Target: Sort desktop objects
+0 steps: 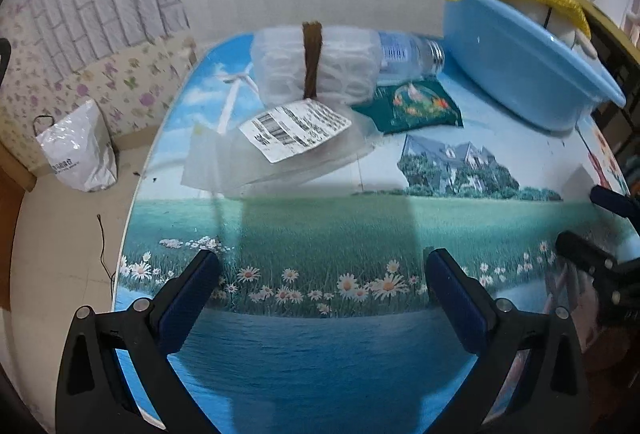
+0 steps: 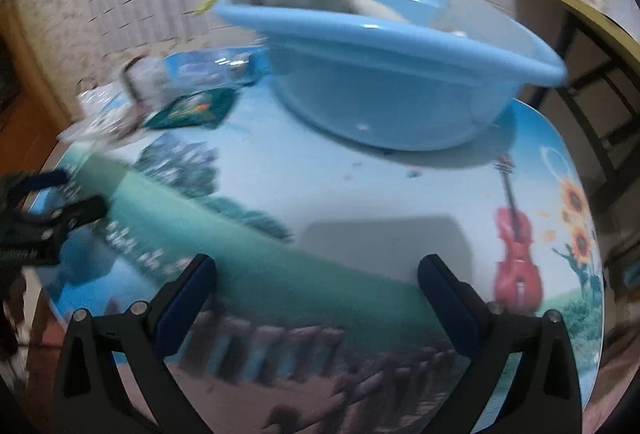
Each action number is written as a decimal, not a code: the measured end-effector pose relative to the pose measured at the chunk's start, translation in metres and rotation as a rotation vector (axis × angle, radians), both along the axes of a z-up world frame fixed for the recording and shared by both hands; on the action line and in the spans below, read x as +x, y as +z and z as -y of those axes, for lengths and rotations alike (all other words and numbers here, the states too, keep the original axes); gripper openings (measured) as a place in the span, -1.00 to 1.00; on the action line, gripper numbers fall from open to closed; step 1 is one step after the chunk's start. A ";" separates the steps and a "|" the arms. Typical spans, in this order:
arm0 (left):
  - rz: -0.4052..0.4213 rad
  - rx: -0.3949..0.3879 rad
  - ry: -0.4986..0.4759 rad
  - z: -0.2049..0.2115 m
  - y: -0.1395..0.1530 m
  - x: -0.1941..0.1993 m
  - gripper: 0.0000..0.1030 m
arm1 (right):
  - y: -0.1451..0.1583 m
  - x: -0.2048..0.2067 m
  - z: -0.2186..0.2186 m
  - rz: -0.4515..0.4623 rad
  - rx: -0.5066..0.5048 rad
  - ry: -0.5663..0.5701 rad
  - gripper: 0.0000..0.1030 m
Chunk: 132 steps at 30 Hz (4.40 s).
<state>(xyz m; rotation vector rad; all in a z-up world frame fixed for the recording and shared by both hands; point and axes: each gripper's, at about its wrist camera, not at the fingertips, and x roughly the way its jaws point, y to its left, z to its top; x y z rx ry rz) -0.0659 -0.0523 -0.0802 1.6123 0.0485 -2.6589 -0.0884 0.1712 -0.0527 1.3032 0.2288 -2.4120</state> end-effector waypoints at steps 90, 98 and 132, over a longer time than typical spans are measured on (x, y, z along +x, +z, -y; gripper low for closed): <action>-0.055 0.141 -0.118 0.042 0.019 -0.012 -0.15 | 0.028 -0.049 0.092 0.070 -0.191 0.085 -0.16; -0.056 0.159 -0.111 0.051 0.016 -0.012 -0.13 | 0.022 -0.068 0.119 0.072 -0.153 0.051 0.04; -0.073 0.165 -0.111 0.052 0.016 -0.008 -0.12 | 0.013 -0.063 0.128 -0.008 -0.056 0.135 -0.66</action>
